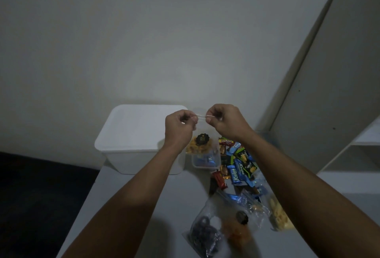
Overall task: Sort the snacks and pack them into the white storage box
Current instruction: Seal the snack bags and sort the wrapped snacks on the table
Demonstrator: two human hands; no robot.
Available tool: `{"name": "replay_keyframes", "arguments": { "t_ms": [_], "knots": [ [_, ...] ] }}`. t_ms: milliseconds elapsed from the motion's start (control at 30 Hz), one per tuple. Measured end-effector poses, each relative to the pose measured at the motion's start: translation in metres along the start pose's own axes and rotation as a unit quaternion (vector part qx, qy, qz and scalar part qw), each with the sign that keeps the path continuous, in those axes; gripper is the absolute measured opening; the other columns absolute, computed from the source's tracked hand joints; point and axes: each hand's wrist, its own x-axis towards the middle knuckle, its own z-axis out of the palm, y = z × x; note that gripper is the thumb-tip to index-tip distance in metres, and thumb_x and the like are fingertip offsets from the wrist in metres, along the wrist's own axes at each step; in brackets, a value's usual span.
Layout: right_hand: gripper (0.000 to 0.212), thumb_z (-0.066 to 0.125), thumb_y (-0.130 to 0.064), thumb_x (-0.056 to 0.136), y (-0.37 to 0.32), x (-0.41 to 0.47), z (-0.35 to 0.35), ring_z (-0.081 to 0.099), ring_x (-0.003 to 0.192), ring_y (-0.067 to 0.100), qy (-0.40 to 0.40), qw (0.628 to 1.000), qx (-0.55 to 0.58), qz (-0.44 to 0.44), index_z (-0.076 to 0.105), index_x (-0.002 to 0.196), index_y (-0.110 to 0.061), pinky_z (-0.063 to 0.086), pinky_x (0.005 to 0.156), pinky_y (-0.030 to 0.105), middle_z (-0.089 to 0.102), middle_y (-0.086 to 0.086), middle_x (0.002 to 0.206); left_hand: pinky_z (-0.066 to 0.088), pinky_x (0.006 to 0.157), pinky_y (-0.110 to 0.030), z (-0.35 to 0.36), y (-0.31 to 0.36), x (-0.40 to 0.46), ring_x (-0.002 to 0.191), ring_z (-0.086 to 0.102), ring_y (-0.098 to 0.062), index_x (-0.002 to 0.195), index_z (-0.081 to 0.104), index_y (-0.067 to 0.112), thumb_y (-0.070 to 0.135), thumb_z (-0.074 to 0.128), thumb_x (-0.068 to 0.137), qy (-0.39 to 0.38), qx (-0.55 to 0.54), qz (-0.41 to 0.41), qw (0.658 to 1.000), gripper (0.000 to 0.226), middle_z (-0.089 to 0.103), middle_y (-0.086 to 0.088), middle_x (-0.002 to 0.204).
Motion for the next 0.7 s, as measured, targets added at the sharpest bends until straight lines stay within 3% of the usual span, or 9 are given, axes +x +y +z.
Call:
{"name": "replay_keyframes", "arguments": {
  "t_ms": [200, 300, 467, 600, 700],
  "knots": [
    [0.012, 0.067, -0.01, 0.087, 0.003, -0.001, 0.0, 0.059, 0.07, 0.016, 0.015, 1.0, 0.007, -0.009, 0.067, 0.079, -0.019, 0.046, 0.064, 0.027, 0.065, -0.001, 0.073, 0.059, 0.064, -0.032, 0.0, 0.005, -0.001, 0.069, 0.061, -0.016, 0.086, 0.069, 0.004, 0.003, 0.07, 0.083, -0.061, 0.007, 0.008, 0.998, 0.004, 0.065, -0.006, 0.078],
    [0.002, 0.07, -0.014, 0.085, 0.003, -0.001, 0.0, 0.061, 0.07, 0.011, 0.018, 1.0, 0.017, -0.004, 0.072, 0.084, -0.015, 0.043, 0.063, 0.022, 0.068, -0.002, 0.075, 0.056, 0.064, -0.03, 0.0, 0.006, 0.001, 0.064, 0.06, -0.014, 0.081, 0.07, 0.006, 0.004, 0.07, 0.083, -0.045, 0.047, 0.017, 0.998, 0.003, 0.064, -0.002, 0.072],
    [0.003, 0.072, -0.013, 0.084, 0.009, -0.002, -0.01, 0.057, 0.065, -0.001, 0.02, 1.0, 0.011, 0.009, 0.074, 0.085, -0.015, 0.039, 0.059, 0.014, 0.065, -0.008, 0.071, 0.055, 0.07, -0.037, -0.005, 0.003, 0.007, 0.066, 0.06, -0.017, 0.075, 0.067, 0.011, 0.002, 0.067, 0.083, -0.026, 0.053, 0.01, 0.998, 0.012, 0.064, -0.001, 0.071],
    [0.003, 0.074, -0.013, 0.082, 0.009, -0.001, -0.01, 0.06, 0.063, 0.006, 0.038, 0.999, -0.007, 0.007, 0.077, 0.083, -0.014, 0.045, 0.06, 0.02, 0.067, -0.004, 0.069, 0.055, 0.071, -0.028, -0.007, 0.007, 0.008, 0.074, 0.065, -0.015, 0.077, 0.072, 0.013, 0.01, 0.077, 0.076, -0.092, 0.051, 0.018, 0.994, 0.006, 0.07, -0.003, 0.079],
    [0.005, 0.076, -0.014, 0.081, 0.006, 0.0, -0.011, 0.066, 0.066, 0.012, 0.037, 0.999, 0.002, 0.001, 0.078, 0.085, -0.013, 0.053, 0.063, 0.025, 0.071, 0.0, 0.072, 0.054, 0.076, -0.023, -0.005, 0.01, 0.009, 0.079, 0.069, -0.017, 0.079, 0.076, 0.007, 0.012, 0.08, 0.074, -0.093, 0.077, 0.03, 0.992, 0.008, 0.073, -0.007, 0.08]
  ]
}}
